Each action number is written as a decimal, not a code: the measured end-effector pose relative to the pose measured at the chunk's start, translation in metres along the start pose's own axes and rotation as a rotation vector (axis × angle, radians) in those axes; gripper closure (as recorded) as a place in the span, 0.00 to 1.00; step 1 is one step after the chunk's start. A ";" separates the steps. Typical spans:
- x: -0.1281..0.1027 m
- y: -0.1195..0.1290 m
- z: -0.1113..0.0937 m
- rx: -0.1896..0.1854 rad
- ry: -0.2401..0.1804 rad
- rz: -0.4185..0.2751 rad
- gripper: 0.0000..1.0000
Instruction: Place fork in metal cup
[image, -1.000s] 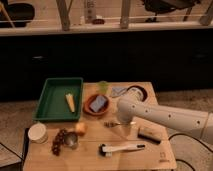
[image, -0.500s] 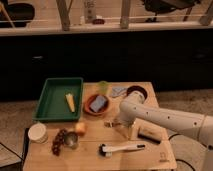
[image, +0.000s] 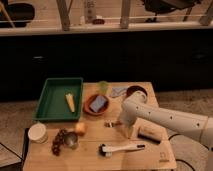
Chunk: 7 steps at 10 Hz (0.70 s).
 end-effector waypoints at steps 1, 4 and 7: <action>0.000 -0.001 -0.001 0.004 0.002 -0.005 0.97; 0.001 0.002 -0.001 -0.007 -0.005 0.004 1.00; 0.002 0.004 0.001 -0.005 -0.017 0.010 1.00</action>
